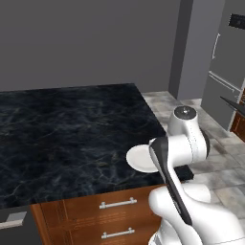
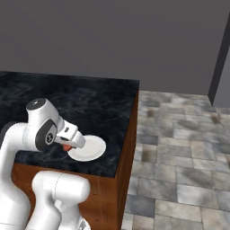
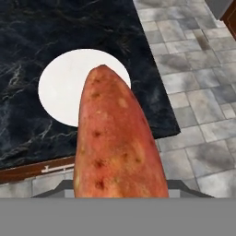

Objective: Place the sweet potato on the rack of the oven.

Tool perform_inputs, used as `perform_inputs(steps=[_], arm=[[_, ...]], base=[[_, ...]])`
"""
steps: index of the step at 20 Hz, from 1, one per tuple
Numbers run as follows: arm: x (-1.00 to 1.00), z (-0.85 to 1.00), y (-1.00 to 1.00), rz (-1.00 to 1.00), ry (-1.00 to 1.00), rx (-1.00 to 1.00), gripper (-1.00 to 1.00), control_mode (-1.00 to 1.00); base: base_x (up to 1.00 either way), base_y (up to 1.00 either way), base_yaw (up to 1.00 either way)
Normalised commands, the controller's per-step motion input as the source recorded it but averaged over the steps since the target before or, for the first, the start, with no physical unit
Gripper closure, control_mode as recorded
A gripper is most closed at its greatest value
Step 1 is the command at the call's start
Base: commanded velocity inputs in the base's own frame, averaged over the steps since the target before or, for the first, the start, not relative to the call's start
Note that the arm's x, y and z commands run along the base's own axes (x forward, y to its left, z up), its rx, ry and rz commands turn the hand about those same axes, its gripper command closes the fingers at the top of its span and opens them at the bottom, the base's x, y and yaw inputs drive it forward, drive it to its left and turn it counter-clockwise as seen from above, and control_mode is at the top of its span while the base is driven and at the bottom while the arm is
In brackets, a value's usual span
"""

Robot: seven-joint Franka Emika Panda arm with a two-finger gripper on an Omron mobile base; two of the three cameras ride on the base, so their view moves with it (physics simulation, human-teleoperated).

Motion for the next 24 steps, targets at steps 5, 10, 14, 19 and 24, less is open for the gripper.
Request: perform_inputs(steps=[5,10,14,19,24], arm=[[-0.04,0.00,-0.01,0.00,0.00,0.00,1.00,1.00],[0.00,0.00,0.00,0.00,0.00,0.00,1.00,1.00],[0.00,0.00,0.00,0.00,0.00,0.00,1.00,1.00],[0.00,0.00,0.00,0.00,0.00,0.00,1.00,1.00],[0.00,0.00,0.00,0.00,0.00,0.00,1.00,1.00]], base=[[-0.03,-0.03,0.00],[-0.27,-0.87,-0.05],[-0.19,-1.00,-0.08],[-0.16,-1.00,-0.08],[-0.10,-0.84,-0.14]])
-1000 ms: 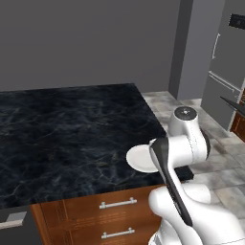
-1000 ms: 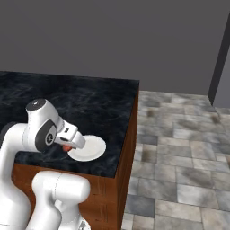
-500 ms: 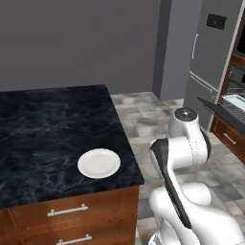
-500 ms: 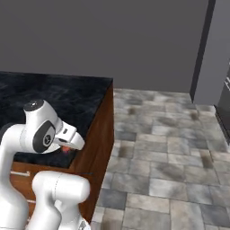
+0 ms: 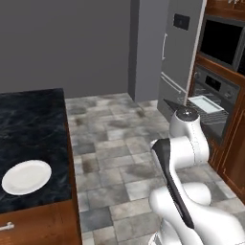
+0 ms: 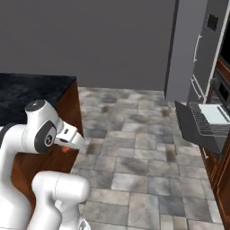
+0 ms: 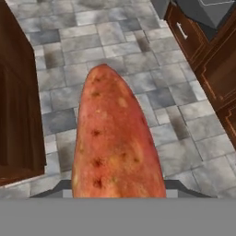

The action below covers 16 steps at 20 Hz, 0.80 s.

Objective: Place the sweet potato on the rack of the oven.

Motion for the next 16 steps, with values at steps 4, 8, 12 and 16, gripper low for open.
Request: perform_inputs(steps=[4,8,12,16], arm=[[0.00,0.00,0.00,0.00,0.00,0.00,1.00,1.00],[0.00,0.00,0.00,0.00,0.00,0.00,1.00,1.00],[0.00,0.00,0.00,0.00,0.00,0.00,1.00,1.00],[0.00,0.00,0.00,0.00,0.00,0.00,1.00,1.00]], base=[[0.33,-0.30,-0.19],[1.00,0.00,-0.20],[1.00,0.00,-0.22],[1.00,0.00,-0.22]])
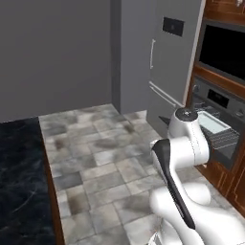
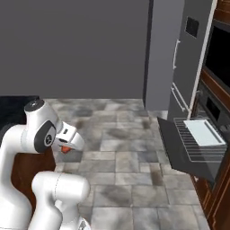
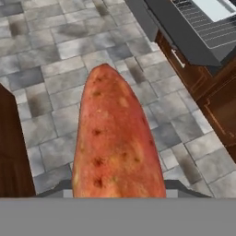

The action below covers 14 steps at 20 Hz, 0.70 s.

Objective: Place the sweet potato on the rack of the oven.

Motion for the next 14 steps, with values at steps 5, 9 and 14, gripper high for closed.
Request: perform_inputs(steps=[5,9,14], arm=[[0.00,0.00,0.00,0.00,0.00,0.00,1.00,1.00],[0.00,0.00,0.00,0.00,0.00,0.00,1.00,1.00],[0.00,0.00,0.00,0.00,0.00,0.00,1.00,1.00]], base=[[1.00,0.03,-0.45],[1.00,0.17,-0.61],[0.91,0.47,-0.72]])
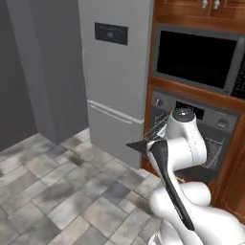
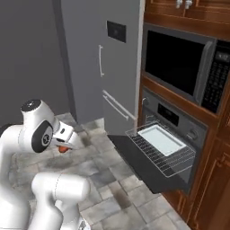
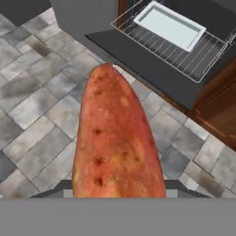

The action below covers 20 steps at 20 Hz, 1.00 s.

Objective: Place the sweet potato on the rack of the oven.

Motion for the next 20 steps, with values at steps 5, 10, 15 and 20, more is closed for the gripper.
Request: perform_inputs(steps=[5,10,15,20], arm=[[0.00,0.00,0.00,0.00,0.00,0.00,1.00,1.00],[0.00,0.00,0.00,0.00,0.00,0.00,1.00,1.00],[0.00,0.00,0.00,0.00,0.00,0.00,1.00,1.00],[0.00,0.00,0.00,0.00,0.00,0.00,1.00,1.00]], base=[[0.79,0.49,-0.77],[0.74,0.50,-0.77],[0.71,0.50,-0.79],[0.53,0.92,-0.57]])
